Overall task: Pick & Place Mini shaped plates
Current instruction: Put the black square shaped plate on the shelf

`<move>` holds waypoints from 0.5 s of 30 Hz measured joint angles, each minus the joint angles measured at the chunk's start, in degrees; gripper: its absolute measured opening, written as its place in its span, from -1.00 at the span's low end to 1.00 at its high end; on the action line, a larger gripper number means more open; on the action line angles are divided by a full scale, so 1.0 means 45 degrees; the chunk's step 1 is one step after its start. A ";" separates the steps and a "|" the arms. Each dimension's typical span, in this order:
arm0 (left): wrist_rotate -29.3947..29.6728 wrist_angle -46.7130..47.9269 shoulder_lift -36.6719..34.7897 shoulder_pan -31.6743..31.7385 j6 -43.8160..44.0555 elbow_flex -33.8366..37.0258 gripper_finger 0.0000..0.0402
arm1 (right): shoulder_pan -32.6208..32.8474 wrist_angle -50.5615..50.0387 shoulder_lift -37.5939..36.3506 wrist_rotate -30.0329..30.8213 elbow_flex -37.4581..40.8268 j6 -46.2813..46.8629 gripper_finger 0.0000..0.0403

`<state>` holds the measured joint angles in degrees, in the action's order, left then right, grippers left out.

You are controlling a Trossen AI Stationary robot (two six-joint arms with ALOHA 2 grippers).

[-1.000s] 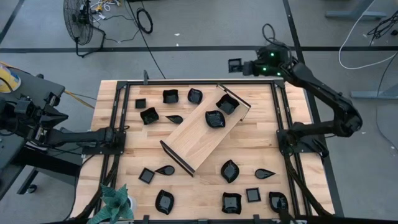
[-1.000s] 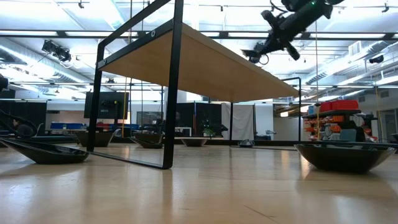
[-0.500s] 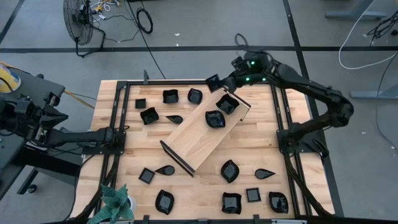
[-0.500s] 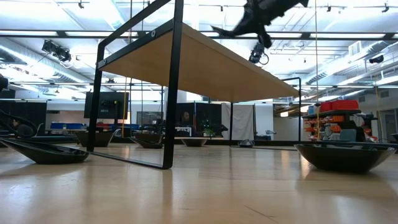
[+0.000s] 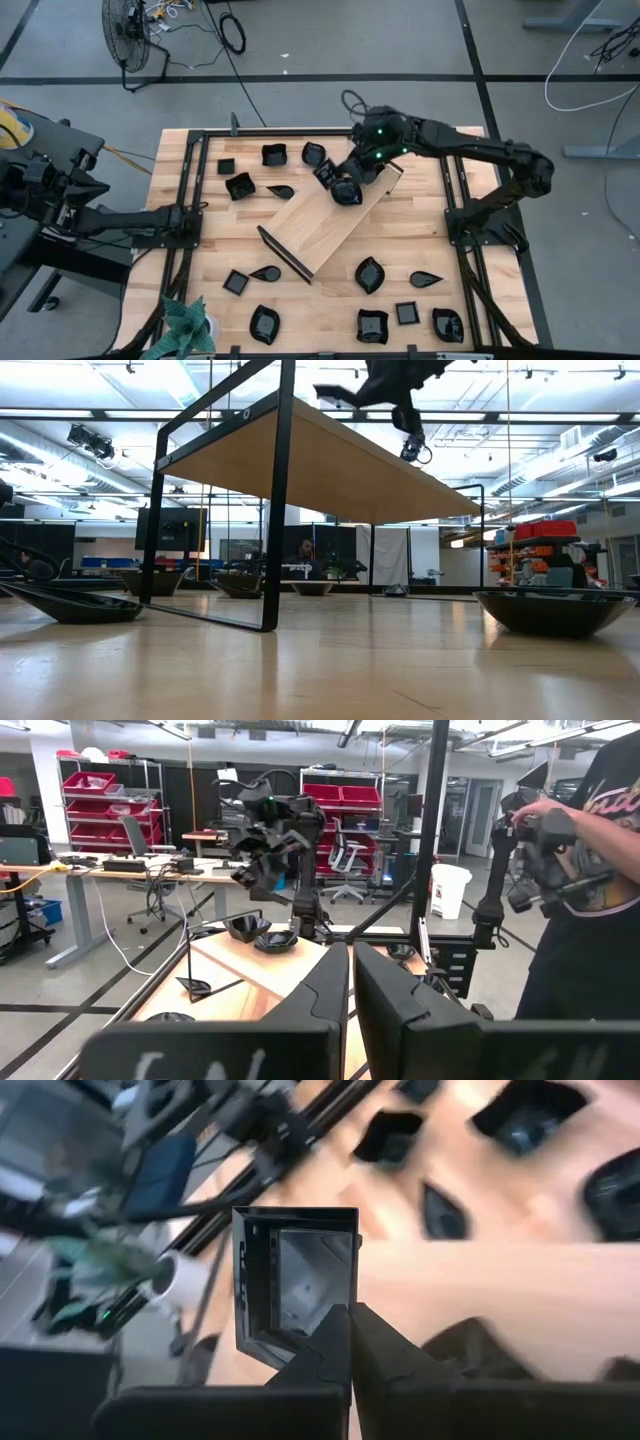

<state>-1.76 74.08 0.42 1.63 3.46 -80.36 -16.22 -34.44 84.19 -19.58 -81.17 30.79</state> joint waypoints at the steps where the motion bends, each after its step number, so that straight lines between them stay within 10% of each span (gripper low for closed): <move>1: -0.0002 0.0000 0.0000 0.0004 0.0000 0.0000 -0.87 | 0.0149 -0.0022 0.0017 -0.0139 -0.0003 0.0029 -1.00; 15: 0.0000 0.0000 -0.0004 0.0004 0.0000 0.0000 -0.87 | 0.1631 -0.0692 0.0682 -0.0892 -0.0002 0.0795 -1.00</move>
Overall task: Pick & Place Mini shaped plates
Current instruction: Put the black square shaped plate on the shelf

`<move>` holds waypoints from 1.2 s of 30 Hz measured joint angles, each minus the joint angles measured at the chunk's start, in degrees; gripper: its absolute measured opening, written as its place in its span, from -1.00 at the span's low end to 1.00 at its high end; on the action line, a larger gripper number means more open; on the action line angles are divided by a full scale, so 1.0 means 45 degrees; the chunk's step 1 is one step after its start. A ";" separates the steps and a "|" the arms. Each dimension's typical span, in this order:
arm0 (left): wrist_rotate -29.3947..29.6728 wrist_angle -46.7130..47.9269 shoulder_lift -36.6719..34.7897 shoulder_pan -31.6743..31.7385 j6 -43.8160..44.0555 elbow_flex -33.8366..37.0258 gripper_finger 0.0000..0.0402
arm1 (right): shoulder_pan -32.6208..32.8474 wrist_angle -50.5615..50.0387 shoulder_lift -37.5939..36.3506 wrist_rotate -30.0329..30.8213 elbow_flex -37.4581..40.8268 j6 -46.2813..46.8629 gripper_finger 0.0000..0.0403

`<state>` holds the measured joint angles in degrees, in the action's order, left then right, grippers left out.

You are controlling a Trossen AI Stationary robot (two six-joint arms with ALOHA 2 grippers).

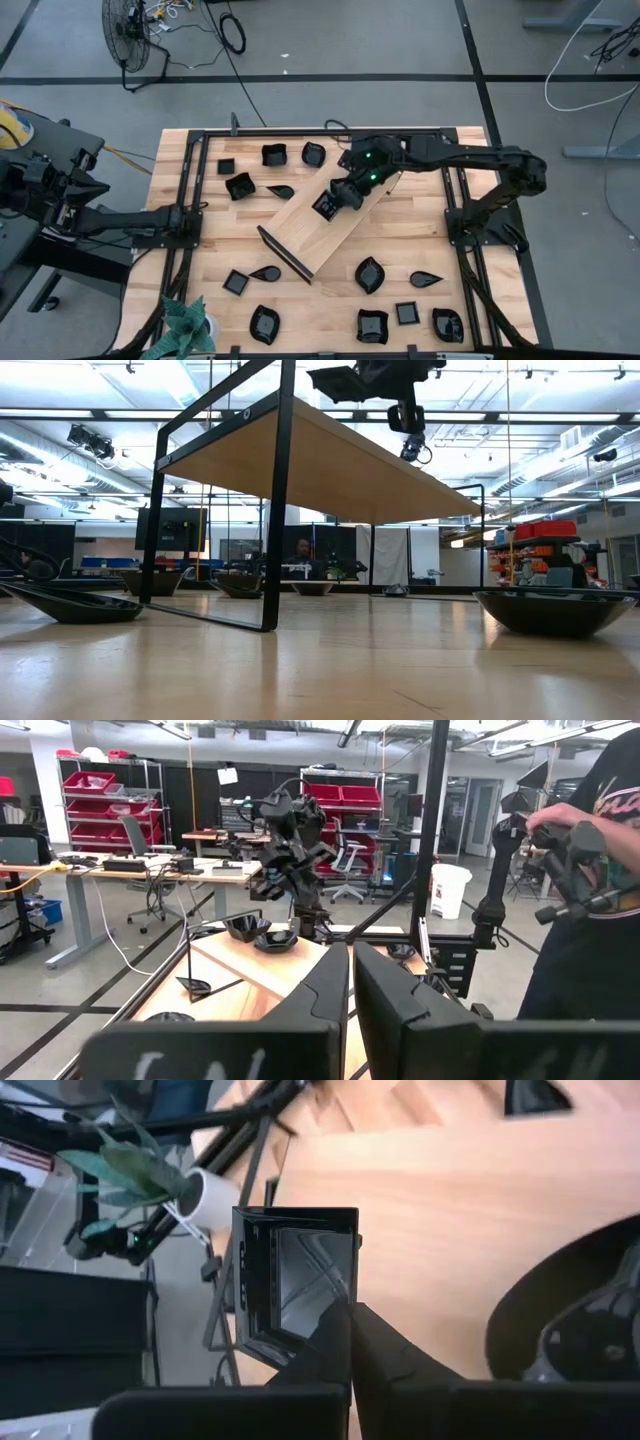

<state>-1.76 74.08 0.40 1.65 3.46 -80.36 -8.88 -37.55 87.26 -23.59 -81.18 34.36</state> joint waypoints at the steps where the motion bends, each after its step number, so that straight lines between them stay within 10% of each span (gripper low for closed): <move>1: -0.0004 0.0000 0.0000 -0.0005 0.0000 0.0000 -0.87 | 0.0068 -0.0003 0.0086 -0.0032 0.0000 0.0113 -1.00; 36: 0.0000 0.0000 0.0000 0.0000 0.0000 0.0000 -0.87 | 0.0577 -0.0179 0.1720 0.0156 0.0023 0.2265 -1.00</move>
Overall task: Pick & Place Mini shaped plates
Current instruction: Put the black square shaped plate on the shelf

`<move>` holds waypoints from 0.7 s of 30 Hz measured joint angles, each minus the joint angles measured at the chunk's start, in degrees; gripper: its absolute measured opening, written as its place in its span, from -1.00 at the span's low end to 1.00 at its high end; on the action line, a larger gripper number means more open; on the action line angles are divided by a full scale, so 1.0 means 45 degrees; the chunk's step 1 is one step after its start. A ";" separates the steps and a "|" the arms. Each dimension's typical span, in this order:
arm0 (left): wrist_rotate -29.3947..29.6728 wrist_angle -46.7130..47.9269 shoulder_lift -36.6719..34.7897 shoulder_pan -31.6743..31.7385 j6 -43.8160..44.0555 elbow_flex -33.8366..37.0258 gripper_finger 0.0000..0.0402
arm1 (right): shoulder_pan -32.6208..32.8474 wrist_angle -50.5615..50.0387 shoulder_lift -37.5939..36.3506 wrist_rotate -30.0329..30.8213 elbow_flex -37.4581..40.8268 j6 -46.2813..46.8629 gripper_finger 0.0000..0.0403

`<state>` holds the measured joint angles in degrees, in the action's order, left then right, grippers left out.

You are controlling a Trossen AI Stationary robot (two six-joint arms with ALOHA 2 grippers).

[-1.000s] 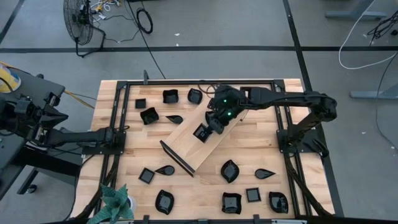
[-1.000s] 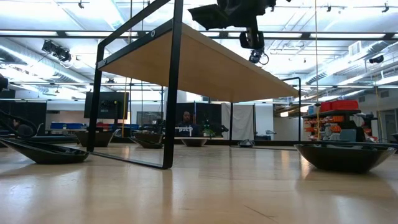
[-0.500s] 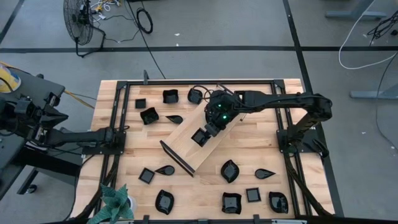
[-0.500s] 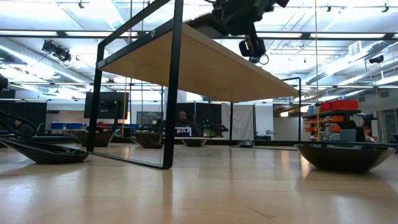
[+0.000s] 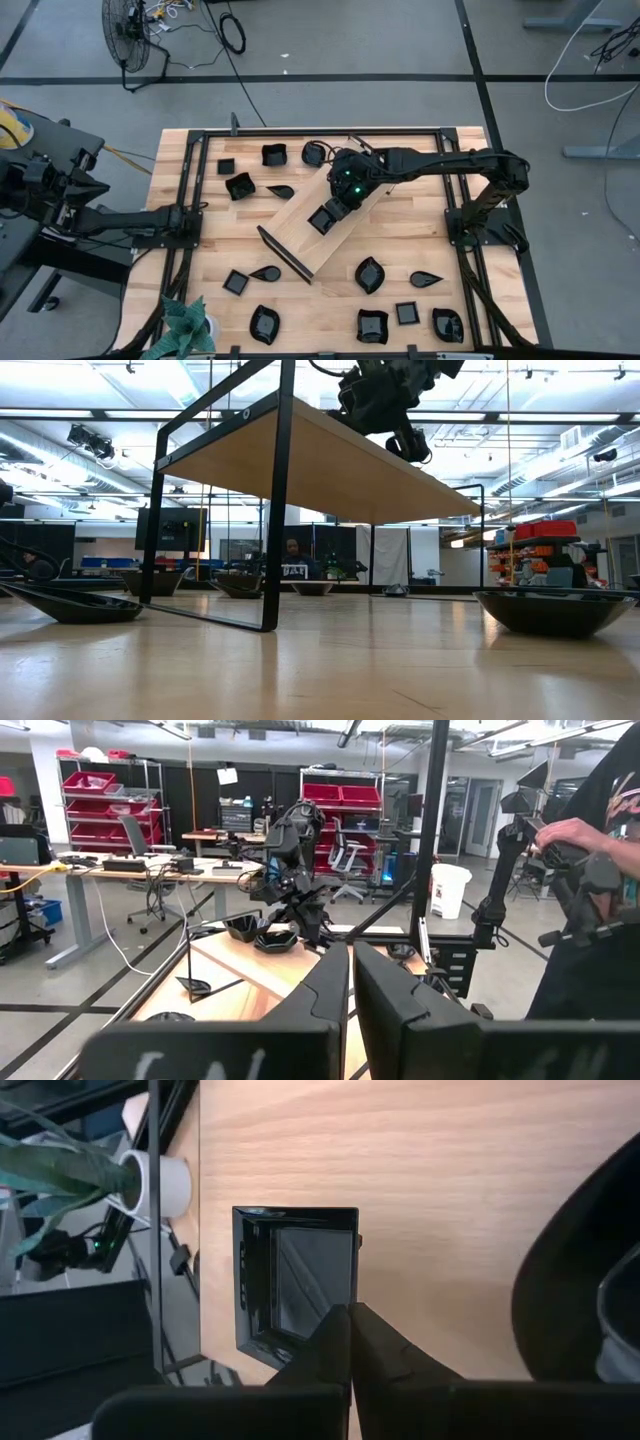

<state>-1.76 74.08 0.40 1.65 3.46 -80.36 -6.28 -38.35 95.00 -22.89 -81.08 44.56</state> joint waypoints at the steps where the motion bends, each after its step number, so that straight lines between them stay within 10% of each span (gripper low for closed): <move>1: -0.0002 0.0000 0.0000 -0.0005 0.0000 0.0000 -0.87 | 0.0000 0.0033 0.0024 0.0056 0.0000 -0.0011 -1.00; 21: -0.0005 0.0000 0.0000 -0.0005 0.0000 0.0000 -0.87 | 0.0000 -0.0270 0.0069 0.0888 0.0000 -0.0452 -1.00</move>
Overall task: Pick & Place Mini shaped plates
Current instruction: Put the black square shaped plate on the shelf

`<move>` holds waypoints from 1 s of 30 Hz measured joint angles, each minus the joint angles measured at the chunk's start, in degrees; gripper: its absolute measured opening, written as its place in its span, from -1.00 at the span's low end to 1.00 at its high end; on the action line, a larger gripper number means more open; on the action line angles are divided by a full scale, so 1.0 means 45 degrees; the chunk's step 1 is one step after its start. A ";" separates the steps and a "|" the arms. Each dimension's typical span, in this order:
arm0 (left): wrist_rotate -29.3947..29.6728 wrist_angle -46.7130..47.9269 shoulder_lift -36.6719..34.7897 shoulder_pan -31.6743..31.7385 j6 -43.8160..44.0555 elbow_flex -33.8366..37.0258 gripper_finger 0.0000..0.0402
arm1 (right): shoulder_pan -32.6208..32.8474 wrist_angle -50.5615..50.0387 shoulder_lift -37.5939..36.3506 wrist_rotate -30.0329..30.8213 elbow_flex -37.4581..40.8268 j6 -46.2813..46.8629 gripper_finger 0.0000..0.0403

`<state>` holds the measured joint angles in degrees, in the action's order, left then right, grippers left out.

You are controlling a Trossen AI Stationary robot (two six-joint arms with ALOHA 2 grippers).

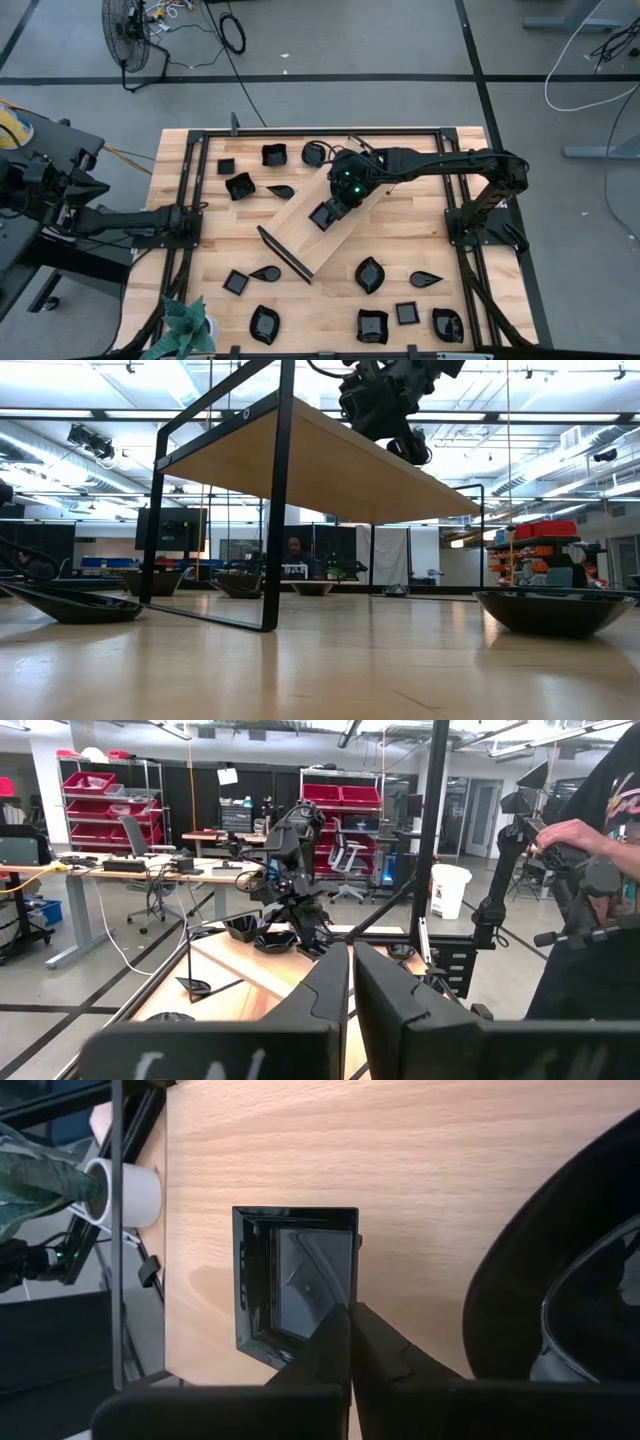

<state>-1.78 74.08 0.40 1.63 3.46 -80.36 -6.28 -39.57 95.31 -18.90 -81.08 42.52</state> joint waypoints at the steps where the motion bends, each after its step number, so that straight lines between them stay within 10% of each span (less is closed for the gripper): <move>1: 0.0001 0.0000 0.0000 0.0003 0.0000 0.0000 -0.87 | 0.0002 -0.0022 0.0017 0.0000 0.0000 -0.0025 -1.00; 30: 0.0000 0.0000 0.0000 0.0005 0.0001 0.0000 -0.87 | 0.0284 0.0028 0.0053 0.0627 0.0000 -0.0782 -1.00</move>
<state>-1.78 74.08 0.40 1.65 3.47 -80.36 -5.01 -39.44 95.55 -16.08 -81.08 39.00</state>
